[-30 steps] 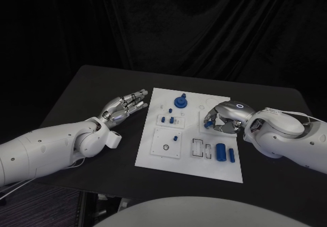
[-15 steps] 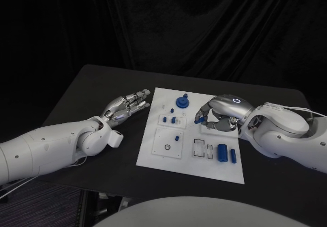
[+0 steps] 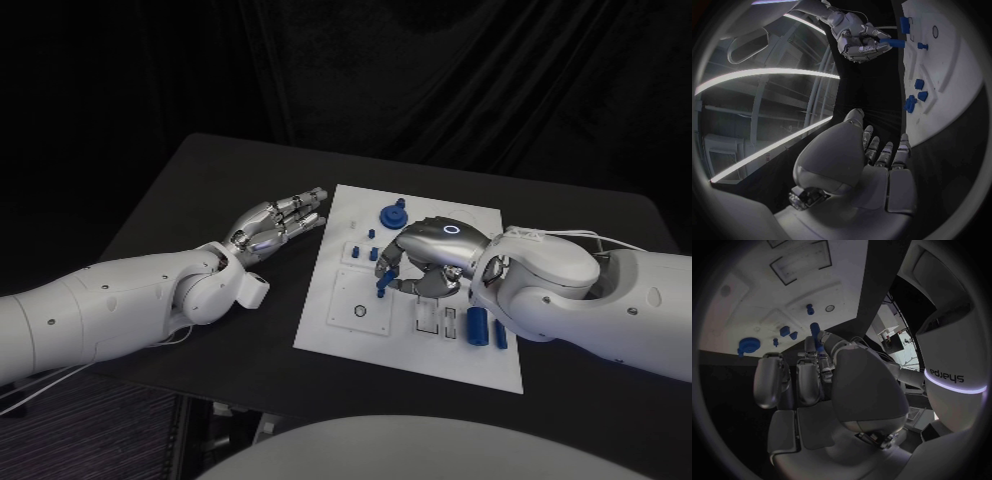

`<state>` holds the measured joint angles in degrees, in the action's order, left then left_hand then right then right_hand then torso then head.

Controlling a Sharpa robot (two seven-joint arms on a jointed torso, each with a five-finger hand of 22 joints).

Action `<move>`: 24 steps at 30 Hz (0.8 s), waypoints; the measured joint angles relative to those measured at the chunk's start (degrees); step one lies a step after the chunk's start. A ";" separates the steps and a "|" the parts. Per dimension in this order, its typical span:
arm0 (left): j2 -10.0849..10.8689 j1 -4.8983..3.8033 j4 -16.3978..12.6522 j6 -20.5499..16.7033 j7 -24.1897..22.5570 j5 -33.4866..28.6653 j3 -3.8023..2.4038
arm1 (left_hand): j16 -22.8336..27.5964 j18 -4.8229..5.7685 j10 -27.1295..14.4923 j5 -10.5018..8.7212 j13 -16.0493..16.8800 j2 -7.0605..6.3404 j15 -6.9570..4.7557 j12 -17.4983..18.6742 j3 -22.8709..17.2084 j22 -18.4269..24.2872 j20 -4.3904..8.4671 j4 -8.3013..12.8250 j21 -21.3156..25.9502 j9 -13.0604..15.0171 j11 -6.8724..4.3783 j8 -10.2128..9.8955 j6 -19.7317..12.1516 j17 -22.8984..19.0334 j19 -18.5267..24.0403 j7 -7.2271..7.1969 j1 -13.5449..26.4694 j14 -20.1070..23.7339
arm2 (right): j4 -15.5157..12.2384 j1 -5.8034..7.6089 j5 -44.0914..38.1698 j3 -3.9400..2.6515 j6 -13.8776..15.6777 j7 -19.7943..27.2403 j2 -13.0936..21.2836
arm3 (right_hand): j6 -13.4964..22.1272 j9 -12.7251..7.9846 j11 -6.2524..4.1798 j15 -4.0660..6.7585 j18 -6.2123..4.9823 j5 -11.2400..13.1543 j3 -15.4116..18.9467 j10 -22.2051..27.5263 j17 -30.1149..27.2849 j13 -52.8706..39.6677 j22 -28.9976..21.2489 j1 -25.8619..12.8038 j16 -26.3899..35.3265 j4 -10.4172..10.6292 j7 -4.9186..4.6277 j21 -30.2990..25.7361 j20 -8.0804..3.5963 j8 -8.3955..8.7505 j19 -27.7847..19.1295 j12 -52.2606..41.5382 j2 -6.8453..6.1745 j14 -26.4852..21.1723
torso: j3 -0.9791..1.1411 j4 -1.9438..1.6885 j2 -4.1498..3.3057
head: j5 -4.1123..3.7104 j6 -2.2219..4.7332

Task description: Assemble the parts on the task board

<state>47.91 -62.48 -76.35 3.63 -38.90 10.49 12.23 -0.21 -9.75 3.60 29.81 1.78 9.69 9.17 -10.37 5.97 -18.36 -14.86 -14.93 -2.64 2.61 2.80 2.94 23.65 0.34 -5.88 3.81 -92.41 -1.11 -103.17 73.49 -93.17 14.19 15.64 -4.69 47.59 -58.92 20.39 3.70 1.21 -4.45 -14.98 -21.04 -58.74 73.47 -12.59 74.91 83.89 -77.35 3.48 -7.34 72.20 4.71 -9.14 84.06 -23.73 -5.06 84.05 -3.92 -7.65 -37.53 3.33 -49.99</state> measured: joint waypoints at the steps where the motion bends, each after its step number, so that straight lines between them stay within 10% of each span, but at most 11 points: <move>1: -0.02 0.00 0.02 0.03 0.00 0.00 0.00 | 0.00 0.00 0.00 0.00 0.00 0.00 0.00 0.00 0.00 0.00 0.00 0.00 0.00 0.00 0.00 0.00 0.00 0.00 0.00 0.00 0.00 0.00 | 0.29 -0.22 -0.26 0.00 -0.29 0.17 -0.61 | 0.00 0.00 0.00 0.00 0.00 0.00 0.00 0.00 0.00 0.03 0.00 0.00 0.00 0.00 0.00 0.00 0.00 0.00 0.00 0.00 0.00 0.00 | 0.01 0.02 -0.01 | 0.09 0.00; 24: -0.39 0.02 0.43 0.38 0.00 0.00 0.00 | 0.00 0.00 0.00 -0.70 0.00 0.00 -0.03 0.00 0.00 0.06 -0.13 0.00 0.00 0.00 0.00 0.00 0.00 0.00 0.13 0.00 0.00 -0.02 | 4.31 -2.92 -4.19 -0.02 -2.65 2.54 -7.77 | 0.13 1.63 0.01 0.00 0.00 0.00 -0.32 -0.01 0.33 0.33 0.00 -0.22 0.00 -0.01 -0.08 0.00 0.00 0.59 0.00 0.93 -0.23 0.00 | -0.12 -0.08 0.02 | 0.74 0.00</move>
<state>47.53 -62.46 -75.92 4.00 -38.91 10.49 12.23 -0.21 -9.75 3.60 29.11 1.78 9.69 9.14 -10.37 5.97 -18.29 -14.99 -14.94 -2.64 2.61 2.80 2.94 23.65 0.34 -5.74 3.81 -92.41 -1.13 -98.86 70.57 -97.36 14.16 12.99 -2.15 39.82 -58.80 22.02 3.70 1.21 -4.45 -14.98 -21.36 -58.75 73.80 -12.26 74.91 83.67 -77.35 3.47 -7.42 72.20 4.71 -8.56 84.05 -22.79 -5.29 84.05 -4.04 -7.73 -37.52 4.07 -49.99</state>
